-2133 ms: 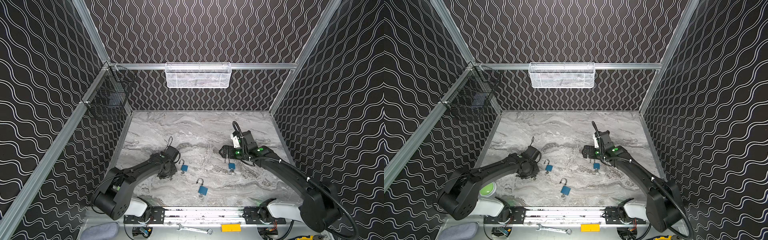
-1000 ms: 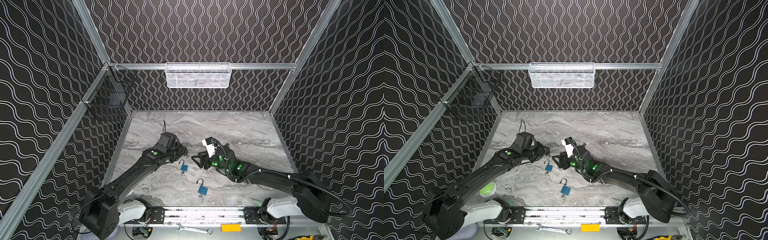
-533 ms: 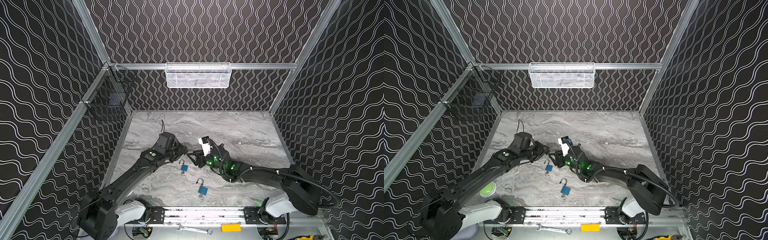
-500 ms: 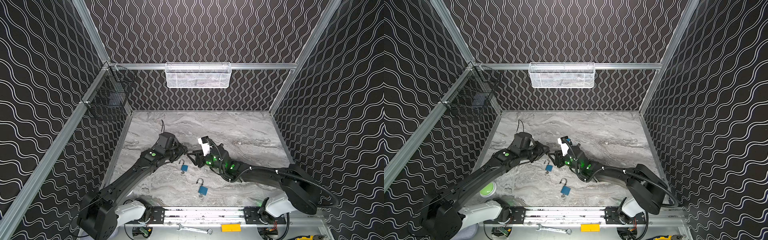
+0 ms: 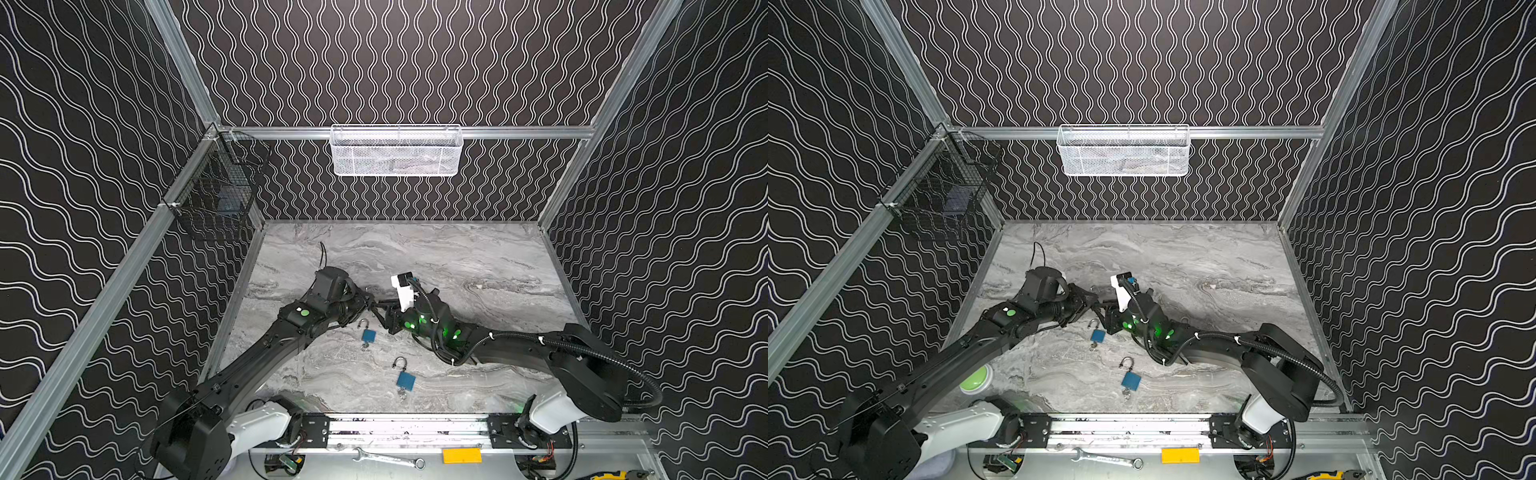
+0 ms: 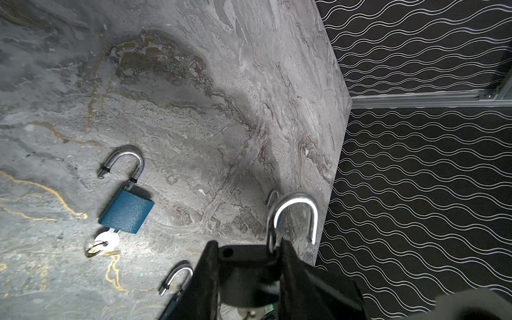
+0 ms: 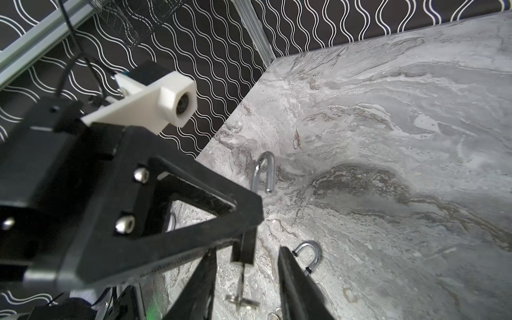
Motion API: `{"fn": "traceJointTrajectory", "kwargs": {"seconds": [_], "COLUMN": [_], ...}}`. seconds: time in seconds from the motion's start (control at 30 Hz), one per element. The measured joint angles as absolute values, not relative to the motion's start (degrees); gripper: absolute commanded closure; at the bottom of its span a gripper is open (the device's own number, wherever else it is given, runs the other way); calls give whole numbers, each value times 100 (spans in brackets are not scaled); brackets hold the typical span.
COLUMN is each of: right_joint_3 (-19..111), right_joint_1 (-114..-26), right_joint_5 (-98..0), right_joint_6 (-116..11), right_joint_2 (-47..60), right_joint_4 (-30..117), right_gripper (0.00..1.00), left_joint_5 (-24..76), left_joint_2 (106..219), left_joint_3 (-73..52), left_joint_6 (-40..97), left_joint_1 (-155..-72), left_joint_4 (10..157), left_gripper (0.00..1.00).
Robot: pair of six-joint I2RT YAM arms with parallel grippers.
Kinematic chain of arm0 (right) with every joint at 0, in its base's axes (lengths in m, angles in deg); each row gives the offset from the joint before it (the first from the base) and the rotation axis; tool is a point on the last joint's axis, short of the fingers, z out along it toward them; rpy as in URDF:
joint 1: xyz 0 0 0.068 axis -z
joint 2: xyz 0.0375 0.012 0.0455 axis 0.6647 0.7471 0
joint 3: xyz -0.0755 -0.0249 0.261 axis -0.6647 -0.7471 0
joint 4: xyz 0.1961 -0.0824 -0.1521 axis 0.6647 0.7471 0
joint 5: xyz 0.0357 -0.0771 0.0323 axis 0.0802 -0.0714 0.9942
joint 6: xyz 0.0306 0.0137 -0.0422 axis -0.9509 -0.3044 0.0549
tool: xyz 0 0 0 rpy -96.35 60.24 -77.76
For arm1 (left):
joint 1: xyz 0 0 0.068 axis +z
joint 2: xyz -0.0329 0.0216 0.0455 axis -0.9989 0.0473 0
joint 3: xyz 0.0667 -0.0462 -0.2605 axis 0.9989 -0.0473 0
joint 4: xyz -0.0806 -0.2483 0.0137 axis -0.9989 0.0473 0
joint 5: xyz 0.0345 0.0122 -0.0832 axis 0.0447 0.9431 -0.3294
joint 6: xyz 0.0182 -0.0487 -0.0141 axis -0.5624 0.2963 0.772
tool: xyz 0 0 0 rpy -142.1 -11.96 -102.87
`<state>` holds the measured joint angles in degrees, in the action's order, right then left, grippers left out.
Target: Lock with the key
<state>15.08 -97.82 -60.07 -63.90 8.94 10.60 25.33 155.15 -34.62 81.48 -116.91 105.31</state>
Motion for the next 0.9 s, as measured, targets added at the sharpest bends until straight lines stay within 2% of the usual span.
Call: {"fn": "traceJointTrajectory", "kwargs": {"seconds": [0.73,0.9], "right_joint_3": [1610,1610], "right_joint_1": [-9920,-9957], "right_joint_5": [-6111,-6155], "right_joint_6": [-6513,-6513], "right_joint_2": [1156,1156], "right_joint_4": [789,787], "right_gripper": [70,74], "left_joint_5": [2535,2533], "left_joint_2": [15305,15303], "left_joint_3": [-3677,-3681], "left_joint_6": [8406,8406], "left_joint_1": [-11681,-11681], "left_joint_4": [10245,10232], "left_gripper": [99,99]}}
